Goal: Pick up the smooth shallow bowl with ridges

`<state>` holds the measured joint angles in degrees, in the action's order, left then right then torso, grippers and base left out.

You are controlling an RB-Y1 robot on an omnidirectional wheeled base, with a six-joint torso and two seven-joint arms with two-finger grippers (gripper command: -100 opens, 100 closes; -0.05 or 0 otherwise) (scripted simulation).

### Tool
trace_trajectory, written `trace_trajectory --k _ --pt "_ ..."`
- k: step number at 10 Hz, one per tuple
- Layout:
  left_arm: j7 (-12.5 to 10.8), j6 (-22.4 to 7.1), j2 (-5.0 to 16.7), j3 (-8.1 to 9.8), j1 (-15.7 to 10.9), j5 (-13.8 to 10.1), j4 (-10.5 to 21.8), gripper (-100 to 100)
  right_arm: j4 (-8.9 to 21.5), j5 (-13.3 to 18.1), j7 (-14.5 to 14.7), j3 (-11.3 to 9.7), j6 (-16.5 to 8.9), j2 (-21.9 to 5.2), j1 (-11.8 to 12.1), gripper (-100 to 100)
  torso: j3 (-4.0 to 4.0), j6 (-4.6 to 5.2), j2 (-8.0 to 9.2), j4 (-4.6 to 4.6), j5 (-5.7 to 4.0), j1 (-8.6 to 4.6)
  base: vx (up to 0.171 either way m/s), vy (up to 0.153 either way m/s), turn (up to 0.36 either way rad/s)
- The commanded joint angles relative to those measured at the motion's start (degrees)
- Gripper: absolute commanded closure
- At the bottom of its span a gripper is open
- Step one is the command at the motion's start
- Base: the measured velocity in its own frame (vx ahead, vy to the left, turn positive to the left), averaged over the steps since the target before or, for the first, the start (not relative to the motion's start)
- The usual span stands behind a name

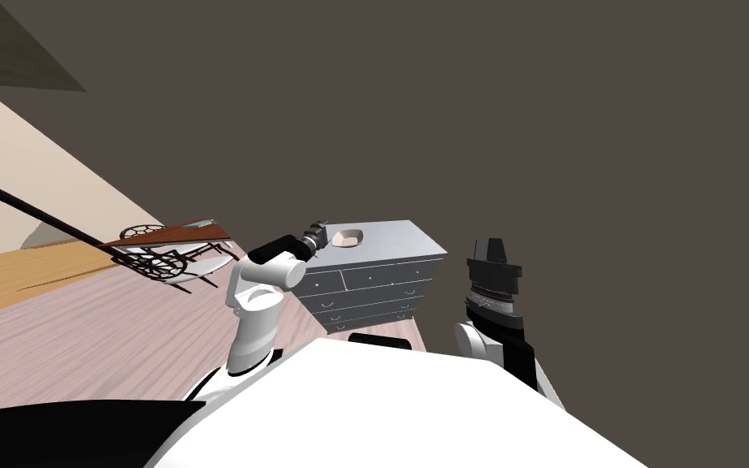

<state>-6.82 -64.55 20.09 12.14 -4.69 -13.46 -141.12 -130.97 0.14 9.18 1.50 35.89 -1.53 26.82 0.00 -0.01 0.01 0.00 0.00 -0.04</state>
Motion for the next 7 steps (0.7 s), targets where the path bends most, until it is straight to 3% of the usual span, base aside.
trace_trajectory --k 1,3,7 --pt "-0.9 -2.9 0.8 0.71 -1.1 -0.6 0.1 -100 0.0 0.0 0.0 0.0 0.0 0.0 0.0 0 0.0 0.0 0.0 0.0 0.0 0.0 0.0 -0.016 -0.072" --pt "-0.9 -4.8 0.8 0.71 -1.1 -0.6 0.1 -100 0.0 0.0 0.0 0.0 0.0 0.0 0.0 0 0.0 0.0 0.0 0.0 -0.01 -0.03 0.0 -0.013 -0.021" --pt "-2.8 -11.8 2.3 2.07 -3.0 -1.5 0.3 -100 0.0 0.0 0.0 0.0 0.0 0.0 0.0 0 -0.01 0.02 -0.02 0.0 -0.02 -0.07 0.004 -0.023 -0.064"
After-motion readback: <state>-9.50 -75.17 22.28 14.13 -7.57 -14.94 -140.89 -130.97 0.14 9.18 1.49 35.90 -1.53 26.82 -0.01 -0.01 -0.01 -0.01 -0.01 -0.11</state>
